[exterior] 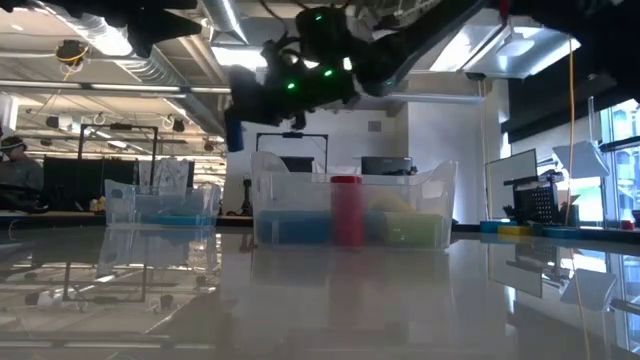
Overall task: Sort blocks by size
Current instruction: Put the blue rectangular block into the top left transparent bin, then put the yellow rectangular block into the top left transparent bin
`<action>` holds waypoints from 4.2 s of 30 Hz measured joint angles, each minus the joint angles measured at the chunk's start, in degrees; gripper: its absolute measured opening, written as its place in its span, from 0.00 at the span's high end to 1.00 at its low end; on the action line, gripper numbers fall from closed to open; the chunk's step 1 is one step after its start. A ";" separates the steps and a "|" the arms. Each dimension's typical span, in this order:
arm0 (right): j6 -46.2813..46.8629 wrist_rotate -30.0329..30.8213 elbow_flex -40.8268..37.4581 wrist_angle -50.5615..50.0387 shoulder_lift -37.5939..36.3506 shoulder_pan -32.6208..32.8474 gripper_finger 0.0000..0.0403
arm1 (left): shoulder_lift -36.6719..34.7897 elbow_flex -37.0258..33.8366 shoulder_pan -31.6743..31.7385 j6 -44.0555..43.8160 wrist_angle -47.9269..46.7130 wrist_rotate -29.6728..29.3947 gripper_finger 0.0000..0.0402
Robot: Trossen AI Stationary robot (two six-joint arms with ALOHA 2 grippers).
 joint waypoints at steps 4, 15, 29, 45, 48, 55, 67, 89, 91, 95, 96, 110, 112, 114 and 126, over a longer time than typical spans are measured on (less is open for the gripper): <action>0.02 -0.35 7.03 0.23 4.57 -1.11 0.84 | 0.00 0.00 0.00 0.03 0.01 0.00 0.51; 0.18 -4.34 26.71 -1.05 17.45 -5.04 0.84 | 0.02 0.00 0.00 0.05 -0.01 -0.01 0.51; 1.42 -4.87 41.94 0.12 30.31 -7.07 0.84 | 0.07 0.00 0.00 0.25 -0.05 0.00 0.51; 2.46 -2.42 42.16 -2.09 31.25 -7.00 0.59 | 0.07 0.00 0.00 1.41 -0.45 -0.02 0.51; 2.45 -2.45 42.16 -3.25 31.25 -6.92 0.53 | 0.07 0.00 0.00 1.30 -0.45 -0.01 0.51; 0.61 -1.73 42.16 -3.28 28.66 -6.29 0.49 | 0.07 0.00 0.00 -0.28 -0.45 -0.01 0.51; -5.68 9.49 42.25 -18.21 17.15 -5.96 0.56 | 0.07 0.00 -0.02 -1.66 -0.49 0.00 0.51; 0.87 21.94 42.16 -76.33 -9.81 -13.92 0.57 | 0.07 0.00 -0.02 -2.77 -1.90 0.02 0.51; 3.57 21.96 42.16 -83.00 -11.68 -15.45 0.57 | 0.04 0.00 0.00 -2.53 -1.85 0.02 0.51; 9.32 21.94 42.16 -95.65 -14.46 -18.23 0.57 | 0.04 0.00 0.00 -2.29 -1.81 0.01 0.51; 10.68 21.97 42.16 -98.76 -14.86 -18.80 0.57 | 0.04 0.00 0.00 -2.30 -1.80 0.01 0.51; 22.60 21.12 31.39 -120.00 -17.46 -23.38 0.57 | 0.04 0.00 0.00 -2.35 -1.82 0.00 0.51; 22.79 21.30 28.08 -119.95 -17.47 -24.11 0.57 | 0.05 0.00 0.00 -2.43 -1.85 0.02 0.51; 22.81 21.47 24.97 -119.99 -17.36 -25.06 0.57 | 0.05 0.00 0.00 -2.59 -1.83 0.01 0.51; 25.86 20.66 6.81 -116.20 -19.54 -32.57 0.57 | 0.04 0.00 0.00 -2.57 -1.87 0.00 0.51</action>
